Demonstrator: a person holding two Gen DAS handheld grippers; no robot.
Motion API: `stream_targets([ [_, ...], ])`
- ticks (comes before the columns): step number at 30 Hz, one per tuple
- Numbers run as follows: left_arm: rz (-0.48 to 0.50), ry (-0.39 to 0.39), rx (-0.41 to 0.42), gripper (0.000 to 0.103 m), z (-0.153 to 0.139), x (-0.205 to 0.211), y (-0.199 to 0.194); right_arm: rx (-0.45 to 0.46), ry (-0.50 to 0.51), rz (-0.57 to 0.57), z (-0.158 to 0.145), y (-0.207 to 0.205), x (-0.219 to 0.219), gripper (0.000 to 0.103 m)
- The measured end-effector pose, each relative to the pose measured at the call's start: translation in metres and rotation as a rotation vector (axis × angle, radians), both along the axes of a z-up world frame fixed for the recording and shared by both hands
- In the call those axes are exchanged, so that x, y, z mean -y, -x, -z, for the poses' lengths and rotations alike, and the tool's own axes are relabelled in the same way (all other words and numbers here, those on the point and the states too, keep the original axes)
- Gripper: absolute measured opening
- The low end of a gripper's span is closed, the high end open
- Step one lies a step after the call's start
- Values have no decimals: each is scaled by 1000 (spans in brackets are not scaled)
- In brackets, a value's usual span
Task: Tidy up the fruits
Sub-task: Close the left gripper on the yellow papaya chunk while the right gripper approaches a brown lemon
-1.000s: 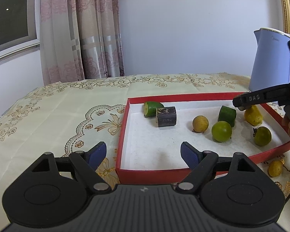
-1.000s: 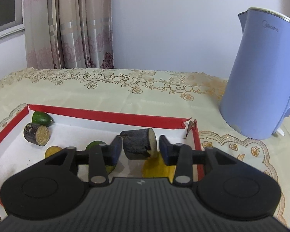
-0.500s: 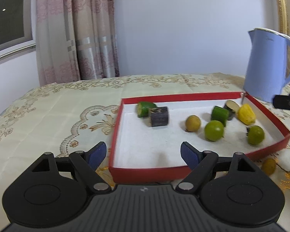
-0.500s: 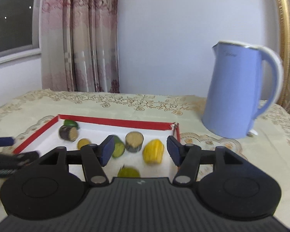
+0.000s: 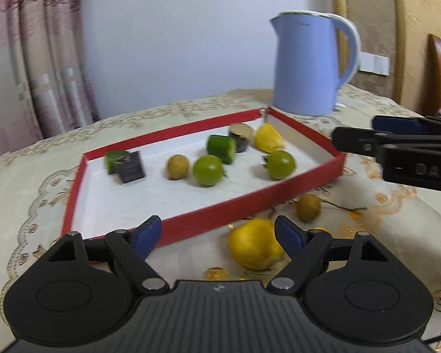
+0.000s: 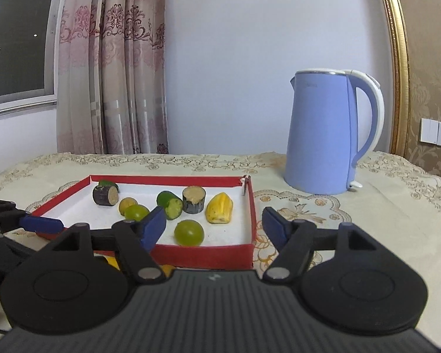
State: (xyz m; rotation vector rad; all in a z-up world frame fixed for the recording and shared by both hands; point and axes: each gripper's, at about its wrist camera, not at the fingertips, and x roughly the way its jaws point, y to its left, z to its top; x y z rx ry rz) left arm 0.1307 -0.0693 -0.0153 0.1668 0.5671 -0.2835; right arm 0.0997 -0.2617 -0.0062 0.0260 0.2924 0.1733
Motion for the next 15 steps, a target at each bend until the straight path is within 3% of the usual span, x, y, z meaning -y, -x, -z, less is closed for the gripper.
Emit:
stream_targets([
  [3, 55, -16, 3, 84, 2, 7, 4, -13, -1, -4, 4, -2, 2, 72],
  [6, 105, -31, -12, 75, 7, 14, 5, -14, 3, -9, 5, -2, 1, 73],
  [15, 94, -5, -72, 52, 13, 10, -5, -7, 24, -40, 4, 3, -6, 77],
])
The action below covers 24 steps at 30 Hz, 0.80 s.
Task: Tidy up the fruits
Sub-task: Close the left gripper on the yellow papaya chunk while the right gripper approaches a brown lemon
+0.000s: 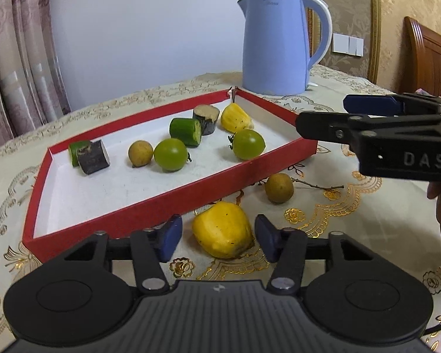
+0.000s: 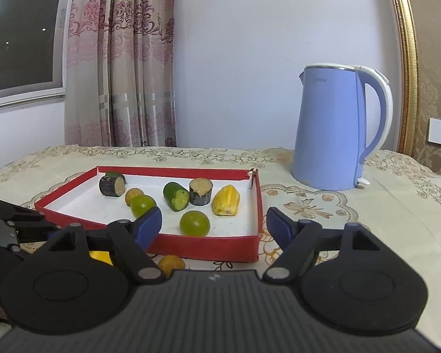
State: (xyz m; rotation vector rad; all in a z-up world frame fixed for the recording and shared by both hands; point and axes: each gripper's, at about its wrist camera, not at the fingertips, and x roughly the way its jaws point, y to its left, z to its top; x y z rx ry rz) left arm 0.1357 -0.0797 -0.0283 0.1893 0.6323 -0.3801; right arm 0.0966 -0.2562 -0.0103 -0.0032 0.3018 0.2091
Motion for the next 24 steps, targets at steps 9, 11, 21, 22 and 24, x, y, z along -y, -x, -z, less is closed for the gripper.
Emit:
stream_targets([
  [9, 7, 13, -14, 42, 0, 1, -1, -18, 6, -2, 2, -1, -1, 77],
  [11, 4, 28, -22, 41, 0, -2, -1, -23, 13, -8, 2, -2, -2, 77],
  [21, -1, 38, 25, 33, -11, -7, 5, -89, 39, -52, 10, -7, -8, 74],
  [22, -5, 43, 29, 26, -12, -9, 5, -97, 40, -56, 11, -8, -9, 72],
  [24, -12, 74, 26, 25, -16, -14, 5, -113, 47, -68, 13, -10, -10, 67],
])
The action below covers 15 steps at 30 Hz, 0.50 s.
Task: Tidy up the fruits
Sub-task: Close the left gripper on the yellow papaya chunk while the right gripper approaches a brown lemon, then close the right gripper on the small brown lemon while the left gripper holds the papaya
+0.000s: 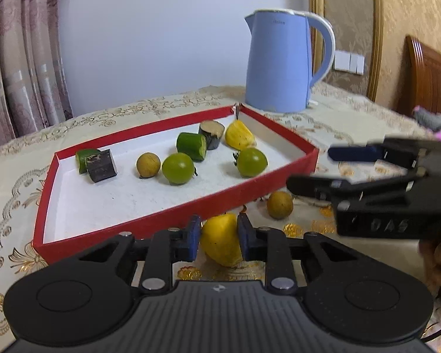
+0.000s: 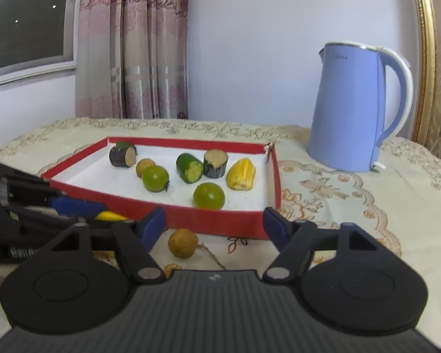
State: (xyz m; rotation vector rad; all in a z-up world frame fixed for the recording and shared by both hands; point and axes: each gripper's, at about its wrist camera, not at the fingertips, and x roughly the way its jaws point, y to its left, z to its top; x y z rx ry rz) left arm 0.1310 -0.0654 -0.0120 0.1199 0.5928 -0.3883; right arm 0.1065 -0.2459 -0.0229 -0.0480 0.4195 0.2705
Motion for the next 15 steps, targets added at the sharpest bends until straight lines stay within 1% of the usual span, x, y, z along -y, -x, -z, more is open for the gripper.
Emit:
stream_targets([
  [1, -6, 2, 5, 19, -1, -1, -1, -5, 7, -6, 1, 0, -2, 66],
  [2, -18, -6, 11, 18, -2, -2, -1, -10, 18, -13, 2, -1, -4, 66],
  [4, -25, -11, 8, 18, -1, -4, -2, -20, 39, -25, 4, -1, -8, 66],
  [6, -10, 7, -16, 19, -1, -6, -3, -22, 50, -28, 5, -1, -11, 65],
  [10, -15, -20, -14, 20, 0, -2, -2, -23, 41, -24, 5, -1, -9, 65],
  [12, -20, -32, -16, 27, 1, -2, -2, -22, 43, -25, 5, -1, -10, 65],
  [14, -12, -40, -27, 52, 3, -1, -2, -17, 46, -28, 4, 0, -10, 65],
  [15, -14, -40, -24, 55, 3, -1, -1, -14, 48, -22, 4, 0, -10, 63],
])
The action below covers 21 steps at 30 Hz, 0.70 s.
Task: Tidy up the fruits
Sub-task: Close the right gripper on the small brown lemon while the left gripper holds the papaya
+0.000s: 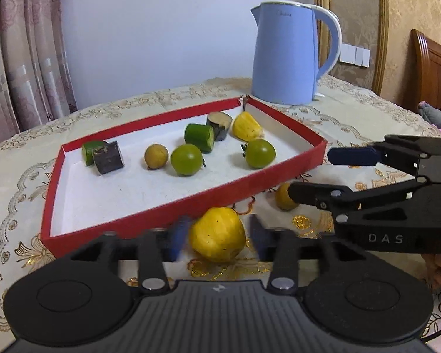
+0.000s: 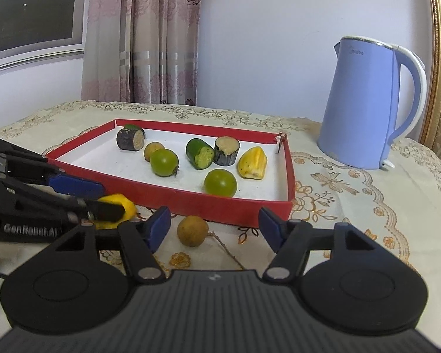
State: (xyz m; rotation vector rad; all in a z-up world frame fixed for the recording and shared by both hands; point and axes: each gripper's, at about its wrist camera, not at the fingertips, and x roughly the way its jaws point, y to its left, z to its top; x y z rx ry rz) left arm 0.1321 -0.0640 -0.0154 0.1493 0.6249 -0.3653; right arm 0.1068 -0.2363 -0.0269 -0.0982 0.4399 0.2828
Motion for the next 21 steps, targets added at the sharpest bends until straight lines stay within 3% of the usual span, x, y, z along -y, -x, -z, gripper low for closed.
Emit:
stream_targets([
  [3, -7, -8, 25, 58, 0, 1, 1, -2, -17, 4, -1, -1, 3, 64],
  [7, 2, -55, -15, 58, 12, 8, -5, 2, -9, -3, -1, 0, 2, 64],
  [9, 16, -66, -8, 52, 14, 11, -3, 8, -11, -2, -1, 1, 2, 67],
  [10, 26, -57, -11, 41, 14, 11, -3, 8, -12, 0, -1, 1, 3, 68],
  [15, 21, 0, -40, 40, 13, 2, -7, 2, -13, 6, -1, 1, 3, 72],
  [21, 32, 7, -3, 40, 4, 0, -1, 1, -5, -4, 0, 0, 1, 73],
])
